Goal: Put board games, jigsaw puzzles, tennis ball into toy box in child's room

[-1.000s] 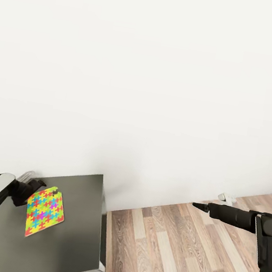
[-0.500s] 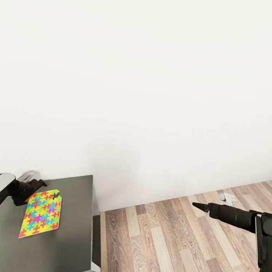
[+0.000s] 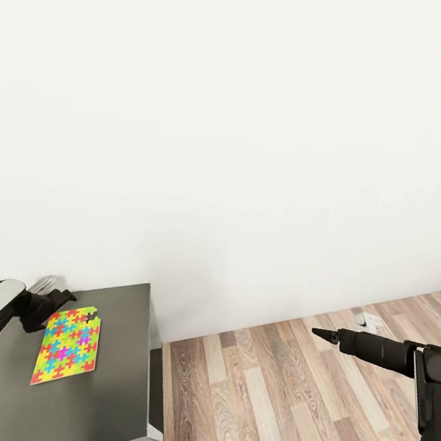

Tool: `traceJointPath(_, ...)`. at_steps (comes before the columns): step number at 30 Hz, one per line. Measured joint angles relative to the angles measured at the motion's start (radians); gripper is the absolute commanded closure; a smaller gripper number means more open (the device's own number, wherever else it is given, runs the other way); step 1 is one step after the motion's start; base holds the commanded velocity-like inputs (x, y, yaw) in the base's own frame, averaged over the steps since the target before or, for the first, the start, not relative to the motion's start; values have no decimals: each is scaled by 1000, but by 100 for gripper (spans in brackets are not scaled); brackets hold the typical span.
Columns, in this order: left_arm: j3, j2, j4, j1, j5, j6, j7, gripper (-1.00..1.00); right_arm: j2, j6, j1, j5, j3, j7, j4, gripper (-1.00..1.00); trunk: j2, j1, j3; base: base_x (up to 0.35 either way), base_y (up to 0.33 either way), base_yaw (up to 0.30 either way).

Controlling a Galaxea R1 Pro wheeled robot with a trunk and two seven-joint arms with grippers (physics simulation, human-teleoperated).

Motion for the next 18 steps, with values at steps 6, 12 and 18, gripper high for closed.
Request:
traceJointPath(6,0,0,-1,0,0,0,0,-100,0,0,0,0,0,0,0,-100,0,0,0,-161,-100,-2)
traceJointPath(12,0,0,-1,0,0,0,0,-100,0,0,0,0,0,-1,0,-100,0,0,0,-195,-123,-1)
traceJointPath(18,1,0,-1,0,0,0,0,-100,0,0,0,0,0,-1,0,-100,0,0,0,-80,-50,0)
